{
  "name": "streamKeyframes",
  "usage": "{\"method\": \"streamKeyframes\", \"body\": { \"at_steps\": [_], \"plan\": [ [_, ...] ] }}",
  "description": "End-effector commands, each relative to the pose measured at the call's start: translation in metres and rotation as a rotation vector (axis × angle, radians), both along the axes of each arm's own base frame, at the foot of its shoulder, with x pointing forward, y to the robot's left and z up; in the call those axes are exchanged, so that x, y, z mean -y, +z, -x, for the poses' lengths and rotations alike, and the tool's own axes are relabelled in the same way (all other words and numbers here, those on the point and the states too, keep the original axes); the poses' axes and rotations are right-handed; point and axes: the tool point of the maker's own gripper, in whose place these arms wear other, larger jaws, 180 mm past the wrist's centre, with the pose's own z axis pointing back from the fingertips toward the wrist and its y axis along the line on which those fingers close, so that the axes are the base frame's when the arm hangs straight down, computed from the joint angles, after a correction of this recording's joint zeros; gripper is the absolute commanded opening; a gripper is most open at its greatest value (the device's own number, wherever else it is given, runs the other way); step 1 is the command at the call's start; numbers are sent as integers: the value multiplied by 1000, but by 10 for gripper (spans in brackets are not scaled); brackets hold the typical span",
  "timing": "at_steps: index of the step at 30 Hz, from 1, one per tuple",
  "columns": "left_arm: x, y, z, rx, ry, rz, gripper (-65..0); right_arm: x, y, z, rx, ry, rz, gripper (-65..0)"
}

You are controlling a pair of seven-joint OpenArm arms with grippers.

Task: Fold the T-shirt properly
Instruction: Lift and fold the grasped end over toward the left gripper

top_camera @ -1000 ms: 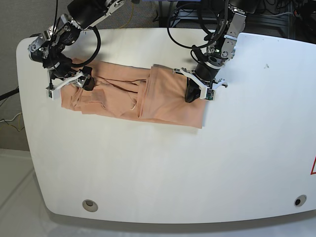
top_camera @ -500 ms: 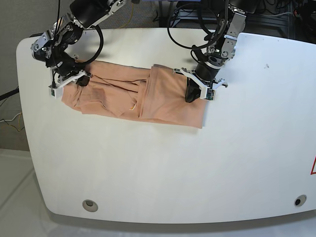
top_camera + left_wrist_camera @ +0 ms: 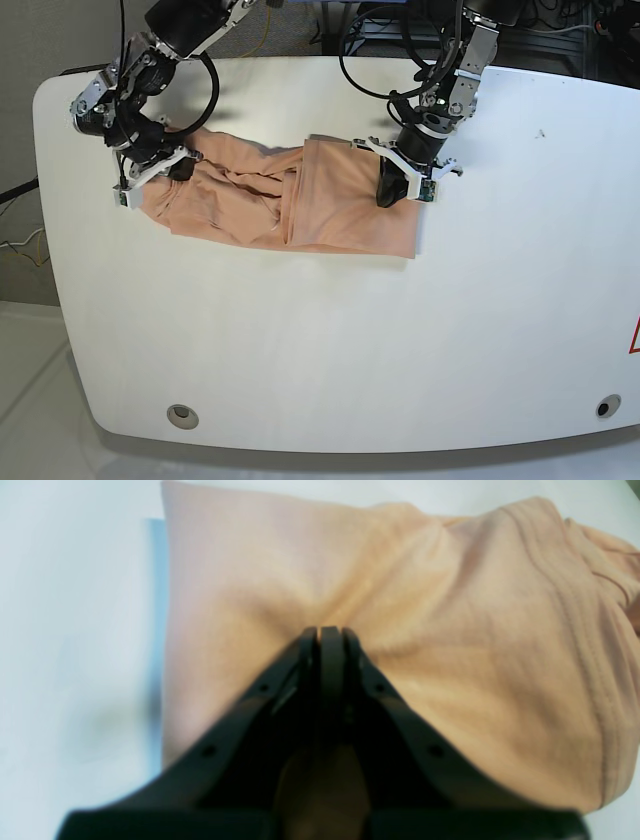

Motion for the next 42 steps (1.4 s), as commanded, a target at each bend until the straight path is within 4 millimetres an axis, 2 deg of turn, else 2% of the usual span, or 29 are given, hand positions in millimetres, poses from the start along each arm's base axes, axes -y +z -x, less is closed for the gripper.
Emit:
{"method": "streamKeyframes", "body": {
  "at_steps": [1,11,30,35,42],
  "plan": [
    [-18,-46,35,-221,11,-102,-646,0,33,-18,109,19,52,-650],
    [-18,-46,35,-221,11,-102,-646,-35,75,-33,267,130,13,-650],
    [-17,-45,35,-221,10,-100,-646,-100,107,-48,395,236,-216,-650],
    [-17,-45,35,-221,10,-100,-646,-111,111,-49,404,266,-233,-650],
    [-17,-45,35,-221,10,-99,-646,-139,116,-50,415,354,-253,-650]
  ]
}}
